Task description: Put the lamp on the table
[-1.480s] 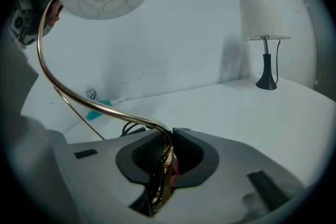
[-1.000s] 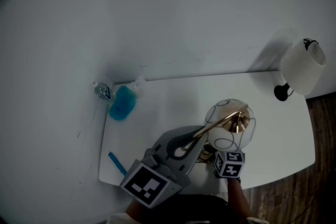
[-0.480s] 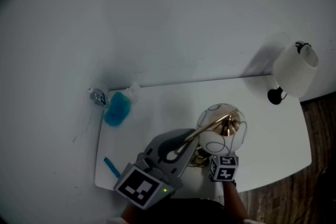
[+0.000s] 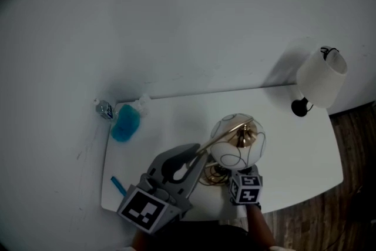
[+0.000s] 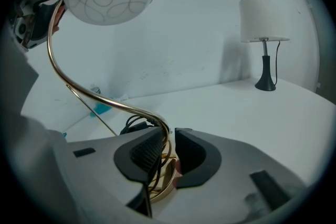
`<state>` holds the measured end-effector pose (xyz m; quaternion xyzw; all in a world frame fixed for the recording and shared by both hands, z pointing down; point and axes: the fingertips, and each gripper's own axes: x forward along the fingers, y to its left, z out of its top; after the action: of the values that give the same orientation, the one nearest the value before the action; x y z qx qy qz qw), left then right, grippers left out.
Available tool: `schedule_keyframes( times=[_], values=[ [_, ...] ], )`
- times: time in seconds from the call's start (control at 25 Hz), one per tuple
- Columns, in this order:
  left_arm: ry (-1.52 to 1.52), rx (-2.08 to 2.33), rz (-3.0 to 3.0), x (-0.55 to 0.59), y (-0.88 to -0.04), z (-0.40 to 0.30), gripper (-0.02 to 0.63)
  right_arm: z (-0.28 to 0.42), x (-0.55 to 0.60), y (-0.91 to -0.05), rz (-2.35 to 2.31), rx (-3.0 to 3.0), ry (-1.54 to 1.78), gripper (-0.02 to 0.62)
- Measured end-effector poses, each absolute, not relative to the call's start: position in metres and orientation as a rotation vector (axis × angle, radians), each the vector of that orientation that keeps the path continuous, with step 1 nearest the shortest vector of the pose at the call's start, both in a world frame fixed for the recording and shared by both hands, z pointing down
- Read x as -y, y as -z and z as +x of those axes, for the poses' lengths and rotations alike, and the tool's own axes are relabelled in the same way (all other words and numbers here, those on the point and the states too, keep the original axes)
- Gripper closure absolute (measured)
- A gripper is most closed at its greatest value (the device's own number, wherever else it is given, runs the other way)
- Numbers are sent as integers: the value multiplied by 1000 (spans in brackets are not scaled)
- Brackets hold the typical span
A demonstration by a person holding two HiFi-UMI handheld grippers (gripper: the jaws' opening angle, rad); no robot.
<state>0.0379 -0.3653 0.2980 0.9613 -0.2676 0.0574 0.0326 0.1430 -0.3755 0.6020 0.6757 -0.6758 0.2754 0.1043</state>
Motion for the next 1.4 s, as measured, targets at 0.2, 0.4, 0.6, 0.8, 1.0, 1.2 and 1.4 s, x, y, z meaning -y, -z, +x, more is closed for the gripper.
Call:
schedule_keyframes(
  times=[0.2,0.4,0.6,0.8,1.0,1.2,1.4],
  values=[
    [-173,884,2945,363,-297,30,526,144,367,-599,1976,2002,-795,518],
    [-156,947,2934,358,-295,21,522,141,359,-591,1964,2023,-768,518],
    [-120,1021,2908,354,-290,6,522,140,351,-585,1949,2040,-739,518],
    [-114,1075,2892,346,-288,-5,523,138,343,-577,1935,2059,-707,518],
    [-106,1102,2880,334,-289,-11,537,136,332,-572,1915,2070,-697,518],
    [-91,1116,2872,322,-287,-14,546,135,323,-566,1910,2079,-679,518],
    [-87,1123,2865,310,-288,-14,561,135,315,-557,1903,2098,-653,518]
  ],
)
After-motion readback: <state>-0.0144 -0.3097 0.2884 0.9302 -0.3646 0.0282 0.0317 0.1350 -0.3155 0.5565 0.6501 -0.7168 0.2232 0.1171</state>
